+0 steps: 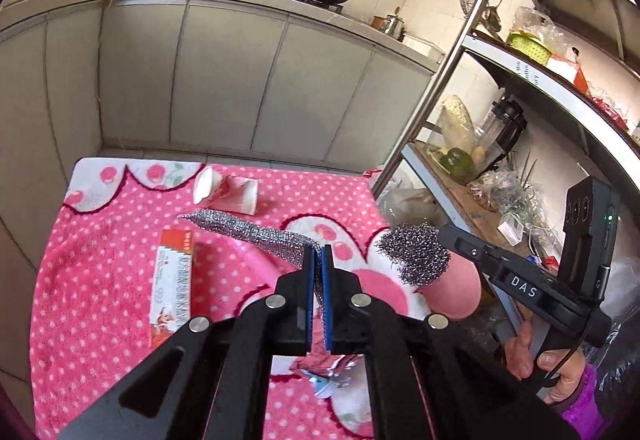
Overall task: Collect trash
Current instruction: 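Carry the mesh pad and steel wool in both tools over the pink bucket, then open both tools to drop the pad and steel wool into the bucket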
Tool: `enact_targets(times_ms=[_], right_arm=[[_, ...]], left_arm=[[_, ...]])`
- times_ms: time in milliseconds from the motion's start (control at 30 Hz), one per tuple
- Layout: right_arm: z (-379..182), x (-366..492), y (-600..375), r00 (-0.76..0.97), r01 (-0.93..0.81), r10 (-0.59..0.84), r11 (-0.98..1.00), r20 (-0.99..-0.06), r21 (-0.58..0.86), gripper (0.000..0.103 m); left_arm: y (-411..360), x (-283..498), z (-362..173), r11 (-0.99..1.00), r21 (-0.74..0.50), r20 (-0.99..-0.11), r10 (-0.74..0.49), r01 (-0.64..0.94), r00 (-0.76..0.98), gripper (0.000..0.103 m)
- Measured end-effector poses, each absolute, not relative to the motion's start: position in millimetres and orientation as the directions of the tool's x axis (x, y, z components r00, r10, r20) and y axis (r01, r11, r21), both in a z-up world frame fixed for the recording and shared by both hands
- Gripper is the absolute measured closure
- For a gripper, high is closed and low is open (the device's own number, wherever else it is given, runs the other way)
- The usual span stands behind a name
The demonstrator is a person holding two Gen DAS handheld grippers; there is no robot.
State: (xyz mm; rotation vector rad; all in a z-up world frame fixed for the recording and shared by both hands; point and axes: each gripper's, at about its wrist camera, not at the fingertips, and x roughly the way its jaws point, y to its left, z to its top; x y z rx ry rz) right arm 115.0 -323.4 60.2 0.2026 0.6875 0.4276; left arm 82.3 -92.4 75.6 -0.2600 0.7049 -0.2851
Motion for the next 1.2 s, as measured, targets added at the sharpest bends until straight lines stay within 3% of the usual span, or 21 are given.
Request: enact_targets(times_ms=[233,533,1200], right_arm=[[53,97,-400,0.747,-0.162,0.345,0.924,-0.568,0.347,0.102],[17,96,-483,0.770,0.047,0.196,0.932,-0.608,0.359,0.102],[-66,128,-521,0.682,0.186,0.128,0.922,-0.720,0.340,0.101]], left_arm=[[-182,97,88,0.903,-0.269,-0.589,-0.429,0.335,0.684,0.100],[-289,133,60,0.838,-0.270,-0.640,-0.525,0.475,0.562,0.100],[-369,185,-37,0.830,-0.250,-0.782,-0.477,0.499,0.402,0.099]])
